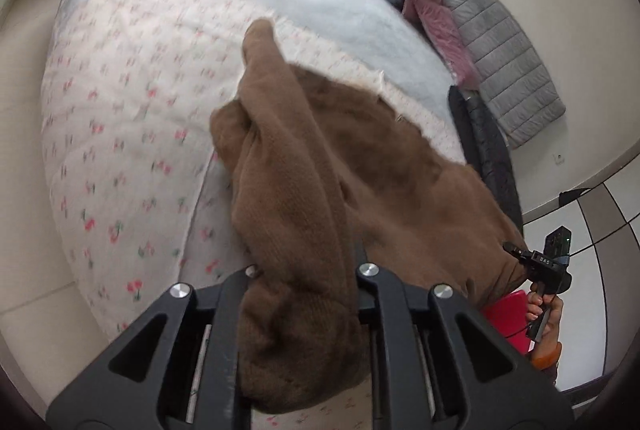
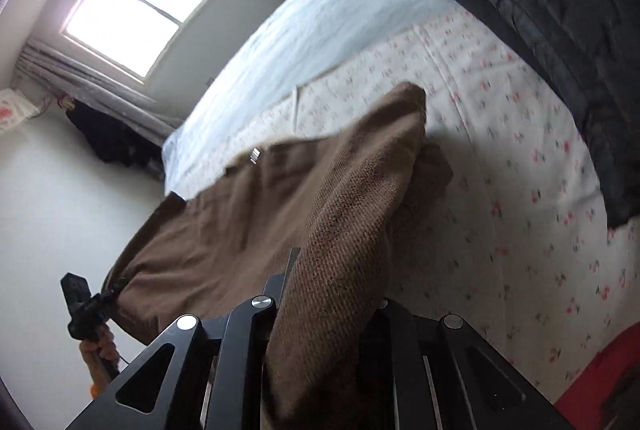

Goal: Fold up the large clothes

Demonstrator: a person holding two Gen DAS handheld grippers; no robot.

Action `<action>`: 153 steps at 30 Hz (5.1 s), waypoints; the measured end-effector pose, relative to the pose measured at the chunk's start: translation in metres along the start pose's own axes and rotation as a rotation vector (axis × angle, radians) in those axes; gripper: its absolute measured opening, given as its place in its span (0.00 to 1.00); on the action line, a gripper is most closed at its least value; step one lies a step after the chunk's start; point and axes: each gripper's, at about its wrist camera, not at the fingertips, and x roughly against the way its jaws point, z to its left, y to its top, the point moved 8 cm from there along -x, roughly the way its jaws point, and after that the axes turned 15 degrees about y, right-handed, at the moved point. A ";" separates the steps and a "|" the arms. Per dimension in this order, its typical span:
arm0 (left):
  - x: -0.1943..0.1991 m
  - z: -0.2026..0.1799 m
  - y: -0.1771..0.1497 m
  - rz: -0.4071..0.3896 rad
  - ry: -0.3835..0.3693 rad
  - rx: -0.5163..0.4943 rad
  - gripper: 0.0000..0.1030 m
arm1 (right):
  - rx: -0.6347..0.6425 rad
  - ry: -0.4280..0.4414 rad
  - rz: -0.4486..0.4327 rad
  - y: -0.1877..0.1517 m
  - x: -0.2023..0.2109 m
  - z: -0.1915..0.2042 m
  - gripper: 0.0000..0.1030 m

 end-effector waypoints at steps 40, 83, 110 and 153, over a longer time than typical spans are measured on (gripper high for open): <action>-0.121 0.041 0.138 -0.166 0.368 0.051 0.12 | 0.059 -0.241 -0.208 0.121 -0.077 -0.063 0.15; -0.038 -0.118 -0.056 -0.255 0.325 -0.520 0.87 | 0.453 -0.324 0.000 -0.043 -0.099 0.062 0.81; 0.051 -0.117 -0.169 -0.145 0.393 -0.289 0.99 | 0.319 -0.392 -0.106 -0.156 0.001 0.087 0.86; 0.046 -0.158 -0.203 -0.140 0.418 -0.333 0.99 | 0.390 -0.459 -0.034 -0.179 -0.027 0.104 0.99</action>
